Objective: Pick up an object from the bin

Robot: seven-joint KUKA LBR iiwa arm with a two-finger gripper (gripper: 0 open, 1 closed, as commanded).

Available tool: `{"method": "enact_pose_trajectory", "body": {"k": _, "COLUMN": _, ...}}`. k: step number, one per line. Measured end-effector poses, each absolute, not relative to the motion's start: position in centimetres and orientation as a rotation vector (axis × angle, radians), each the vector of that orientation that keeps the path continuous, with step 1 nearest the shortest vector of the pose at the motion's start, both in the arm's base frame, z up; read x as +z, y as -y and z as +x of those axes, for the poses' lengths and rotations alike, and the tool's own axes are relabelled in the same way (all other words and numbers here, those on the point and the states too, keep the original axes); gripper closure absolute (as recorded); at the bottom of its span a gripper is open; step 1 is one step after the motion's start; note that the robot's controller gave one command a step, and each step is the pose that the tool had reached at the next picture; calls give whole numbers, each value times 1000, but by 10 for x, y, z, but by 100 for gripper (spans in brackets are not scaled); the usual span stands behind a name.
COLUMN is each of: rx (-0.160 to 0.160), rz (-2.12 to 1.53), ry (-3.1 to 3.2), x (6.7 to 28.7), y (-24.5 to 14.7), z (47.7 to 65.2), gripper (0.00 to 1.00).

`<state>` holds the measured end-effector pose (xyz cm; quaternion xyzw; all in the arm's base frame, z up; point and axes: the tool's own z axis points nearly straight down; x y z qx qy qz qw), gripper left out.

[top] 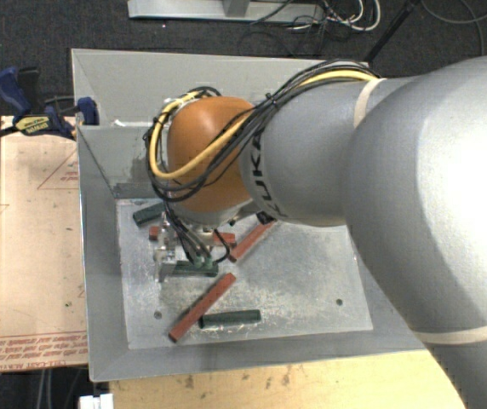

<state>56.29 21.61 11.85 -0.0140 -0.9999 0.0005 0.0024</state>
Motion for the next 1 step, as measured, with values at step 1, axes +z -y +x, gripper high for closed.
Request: {"method": "enact_pose_trajectory", "body": {"k": 1, "rx": -3, "rz": 2, "ry": 3145, "x": 163, "y": -217, "z": 568, "gripper": 100}}
